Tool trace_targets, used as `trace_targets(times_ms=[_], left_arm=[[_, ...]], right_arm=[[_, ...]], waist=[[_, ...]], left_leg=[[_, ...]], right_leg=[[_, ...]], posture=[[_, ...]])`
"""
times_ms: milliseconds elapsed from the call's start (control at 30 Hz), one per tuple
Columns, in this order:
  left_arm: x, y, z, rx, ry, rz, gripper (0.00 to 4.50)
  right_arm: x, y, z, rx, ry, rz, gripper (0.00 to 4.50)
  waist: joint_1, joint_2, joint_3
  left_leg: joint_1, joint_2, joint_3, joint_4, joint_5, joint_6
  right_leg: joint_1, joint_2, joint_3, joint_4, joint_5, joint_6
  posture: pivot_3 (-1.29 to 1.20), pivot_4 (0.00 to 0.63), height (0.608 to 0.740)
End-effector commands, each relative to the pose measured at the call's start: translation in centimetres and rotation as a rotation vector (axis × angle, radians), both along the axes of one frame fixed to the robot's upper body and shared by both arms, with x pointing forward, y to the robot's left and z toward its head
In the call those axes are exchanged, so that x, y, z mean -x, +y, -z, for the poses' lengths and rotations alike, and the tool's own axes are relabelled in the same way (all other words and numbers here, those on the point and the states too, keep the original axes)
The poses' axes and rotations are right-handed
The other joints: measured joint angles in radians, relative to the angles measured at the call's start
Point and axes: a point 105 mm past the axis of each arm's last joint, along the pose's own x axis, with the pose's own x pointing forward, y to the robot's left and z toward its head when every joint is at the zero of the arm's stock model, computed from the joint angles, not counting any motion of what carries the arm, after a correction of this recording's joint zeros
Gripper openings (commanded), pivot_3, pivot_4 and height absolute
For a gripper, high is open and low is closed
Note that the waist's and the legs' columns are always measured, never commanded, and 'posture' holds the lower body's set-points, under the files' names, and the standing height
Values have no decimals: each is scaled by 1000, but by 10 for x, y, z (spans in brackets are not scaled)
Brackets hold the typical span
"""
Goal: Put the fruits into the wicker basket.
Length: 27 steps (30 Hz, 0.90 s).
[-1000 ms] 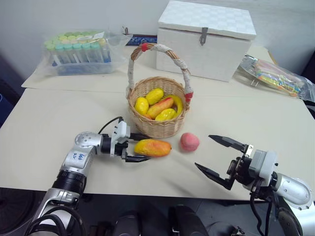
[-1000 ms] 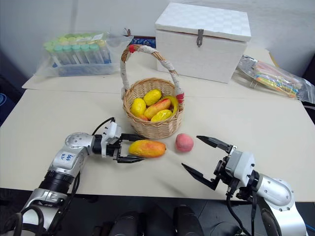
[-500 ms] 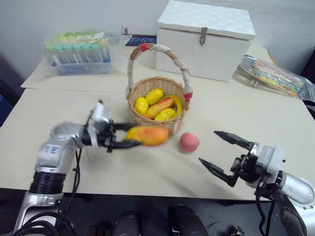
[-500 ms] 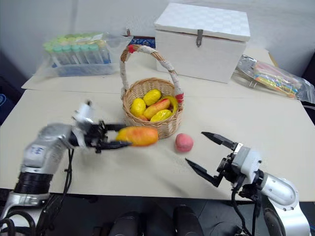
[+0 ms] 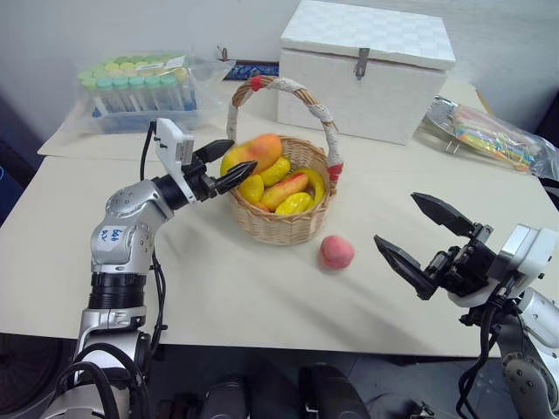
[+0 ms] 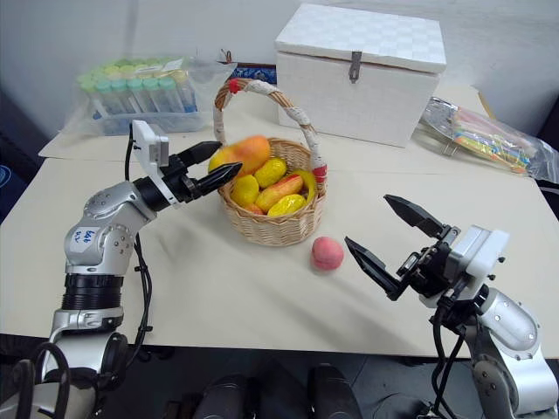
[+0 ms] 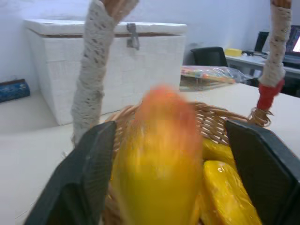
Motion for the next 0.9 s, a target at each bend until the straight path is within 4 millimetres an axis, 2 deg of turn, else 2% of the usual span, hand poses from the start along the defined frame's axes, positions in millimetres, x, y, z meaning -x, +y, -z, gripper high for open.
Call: trace_targets(times_ms=[33,100,167,233,300,367,467,567,633,733,800,900], left_arm=[[20,15,-17,-21,-62,83,4488],[31,36,-16,-66,-49,119,4488],[44,51,-15,-118,-66,169,4488],[57,71,-1,-218,-13,210,4488],[76,89,23,-373,105,272,4488],[88,98,36,-432,184,301,4488],[99,104,46,-477,191,315,4488],[109,101,53,-439,171,346,4488],[114,95,59,-412,173,362,4488],[114,90,63,-389,180,353,4488],[115,85,66,-380,181,349,4488],[116,75,74,-354,179,343,4488]], right_arm=[[8,-14,5,69,22,2,4500],[17,-29,19,152,112,-12,4500],[21,-44,24,190,144,6,4500],[27,-58,38,265,196,15,4500],[37,-76,65,335,293,18,4500],[43,-88,84,350,346,43,4500],[44,-95,95,362,327,86,4500],[37,-78,96,372,295,47,4500],[21,-52,87,353,271,-5,4500],[1,-33,81,369,300,13,4500],[-17,-14,71,322,332,-16,4500],[-48,20,43,281,303,-100,4500]], waist=[[-1,0,0],[-2,0,0],[-5,0,0],[-8,0,0],[-11,0,0],[-12,0,0],[-10,0,0],[-14,0,0],[-19,1,0],[-21,1,0],[-18,1,0],[-22,1,1]], left_leg=[[0,0,0,0,0,0],[0,0,1,-1,0,0],[0,1,1,-2,0,0],[0,1,1,-2,0,0],[2,1,2,-2,0,0],[3,1,2,-3,0,0],[2,1,2,-3,0,0],[2,0,2,-2,-1,1],[3,1,2,-3,-1,1],[2,2,2,-3,0,0],[2,2,2,-3,0,-1],[2,2,2,-2,0,0]], right_leg=[[0,0,0,0,0,0],[0,0,0,0,0,0],[0,1,1,-1,0,0],[0,1,1,-2,0,0],[2,1,1,-2,0,0],[2,1,1,-3,0,-1],[2,0,1,-3,-1,-1],[2,-1,2,-2,-1,-1],[2,-1,2,-1,-1,-1],[0,0,2,0,-1,-1],[-1,0,2,0,-1,-1],[-1,0,2,0,-1,-1]], posture=[[0,150,740],[0,150,740],[0,150,740],[0,150,740],[0,150,740],[0,150,740],[0,150,740],[0,150,740],[0,150,740],[0,150,740],[0,150,740],[0,150,740]])
